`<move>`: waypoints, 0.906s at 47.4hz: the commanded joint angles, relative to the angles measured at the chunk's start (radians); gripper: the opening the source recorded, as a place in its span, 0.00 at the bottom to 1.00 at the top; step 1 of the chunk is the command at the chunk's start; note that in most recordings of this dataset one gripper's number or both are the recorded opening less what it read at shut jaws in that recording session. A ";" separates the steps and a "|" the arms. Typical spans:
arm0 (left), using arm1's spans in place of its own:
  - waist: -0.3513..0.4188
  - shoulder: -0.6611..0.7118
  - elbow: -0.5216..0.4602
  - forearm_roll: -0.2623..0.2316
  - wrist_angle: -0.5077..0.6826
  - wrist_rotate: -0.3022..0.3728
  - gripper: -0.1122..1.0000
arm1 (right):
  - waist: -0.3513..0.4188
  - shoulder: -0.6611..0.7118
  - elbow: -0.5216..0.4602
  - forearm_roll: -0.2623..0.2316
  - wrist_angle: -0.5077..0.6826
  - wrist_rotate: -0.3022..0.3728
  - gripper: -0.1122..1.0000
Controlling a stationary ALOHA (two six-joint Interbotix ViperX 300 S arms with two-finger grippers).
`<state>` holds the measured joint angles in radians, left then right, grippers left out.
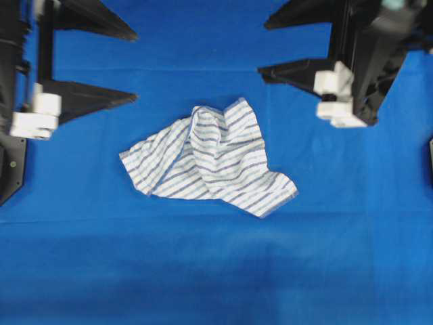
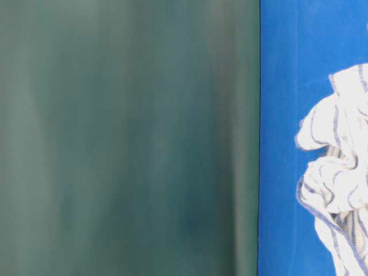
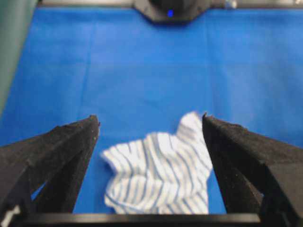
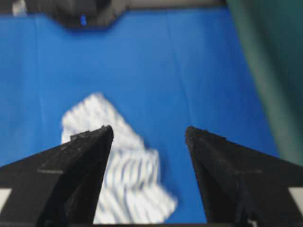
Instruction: Lift the towel with both arms.
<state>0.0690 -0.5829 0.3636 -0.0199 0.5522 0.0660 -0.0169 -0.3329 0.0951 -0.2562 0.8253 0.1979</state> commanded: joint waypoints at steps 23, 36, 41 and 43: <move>0.002 0.135 0.347 -0.006 -0.351 -0.014 0.87 | 0.002 0.009 0.440 -0.003 -0.350 0.204 0.68; 0.002 0.281 0.494 -0.009 -0.600 -0.037 0.87 | 0.000 0.104 0.551 -0.003 -0.476 0.230 0.68; -0.003 0.353 0.520 -0.009 -0.660 -0.063 0.87 | 0.002 0.161 0.574 0.000 -0.528 0.239 0.68; -0.009 0.380 0.526 -0.008 -0.676 -0.075 0.87 | 0.003 0.181 0.581 0.002 -0.546 0.242 0.68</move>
<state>0.0690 -0.2347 0.8928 -0.0261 -0.0844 0.0000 -0.0169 -0.1703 0.6765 -0.2562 0.3160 0.4357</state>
